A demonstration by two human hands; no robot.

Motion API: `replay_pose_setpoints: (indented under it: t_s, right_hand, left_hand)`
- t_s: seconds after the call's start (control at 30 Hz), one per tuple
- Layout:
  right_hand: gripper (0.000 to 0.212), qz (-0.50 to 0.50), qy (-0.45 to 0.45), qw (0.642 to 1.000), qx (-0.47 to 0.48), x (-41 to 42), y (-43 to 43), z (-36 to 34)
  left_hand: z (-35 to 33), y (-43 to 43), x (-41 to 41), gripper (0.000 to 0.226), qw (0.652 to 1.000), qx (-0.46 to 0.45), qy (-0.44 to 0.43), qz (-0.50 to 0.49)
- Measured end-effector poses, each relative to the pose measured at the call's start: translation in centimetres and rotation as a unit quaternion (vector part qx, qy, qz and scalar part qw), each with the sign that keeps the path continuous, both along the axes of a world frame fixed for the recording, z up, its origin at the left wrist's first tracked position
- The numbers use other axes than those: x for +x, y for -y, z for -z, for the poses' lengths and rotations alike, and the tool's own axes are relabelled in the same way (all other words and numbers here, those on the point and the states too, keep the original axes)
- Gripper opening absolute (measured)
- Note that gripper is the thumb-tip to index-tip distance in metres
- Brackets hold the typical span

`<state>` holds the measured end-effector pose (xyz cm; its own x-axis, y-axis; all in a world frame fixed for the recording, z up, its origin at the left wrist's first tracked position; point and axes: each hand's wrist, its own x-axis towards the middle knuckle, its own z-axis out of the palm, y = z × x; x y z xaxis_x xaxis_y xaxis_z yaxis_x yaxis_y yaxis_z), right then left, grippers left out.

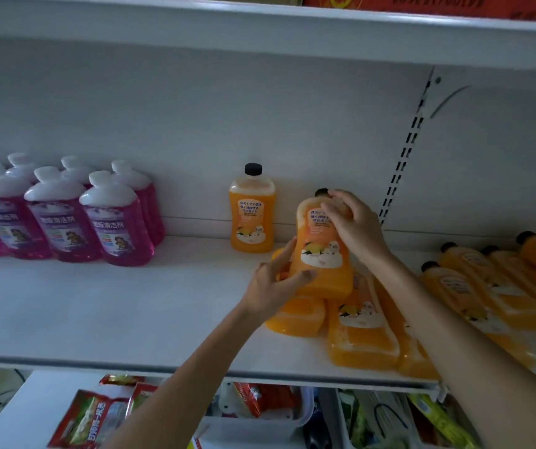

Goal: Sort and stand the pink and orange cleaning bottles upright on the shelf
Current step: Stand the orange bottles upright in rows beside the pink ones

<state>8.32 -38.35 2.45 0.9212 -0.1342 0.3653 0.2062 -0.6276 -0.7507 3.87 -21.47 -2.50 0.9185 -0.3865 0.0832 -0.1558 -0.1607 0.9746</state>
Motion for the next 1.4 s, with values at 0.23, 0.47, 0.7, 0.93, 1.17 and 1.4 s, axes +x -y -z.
replay_pose_setpoints:
  t_s: [0.23,0.47,0.7,0.93,1.17,1.4]
  right_hand:
    - [0.054,-0.112,-0.009,0.992,0.063,-1.1,-3.2,-3.4]
    - [0.053,-0.144,-0.036,0.983,0.106,-0.3,-7.6,-1.7]
    - [0.056,-0.14,-0.037,0.987,0.071,-0.8,-8.9,-0.1]
    - [0.068,-0.127,-0.016,0.991,-0.042,-0.9,-10.4,0.1]
    - [0.073,-0.072,0.084,0.99,-0.087,-2.3,-11.2,2.1]
    - [0.073,-0.05,0.099,0.989,-0.097,-2.2,-11.0,2.4]
  left_hand:
    - [0.8,-2.9,0.1,0.062,0.976,-0.199,-0.057,-0.073]
    - [1.7,-7.7,0.6,0.071,0.984,-0.154,0.006,-0.085]
    - [3.4,-9.9,1.0,0.066,0.994,-0.086,0.021,-0.066]
    - [4.2,-9.7,1.4,0.056,0.992,-0.07,0.053,-0.095]
    - [4.8,-9.6,1.5,0.053,0.963,0.048,0.182,-0.193]
    - [4.8,-10.4,1.4,0.063,0.986,0.016,0.139,-0.089]
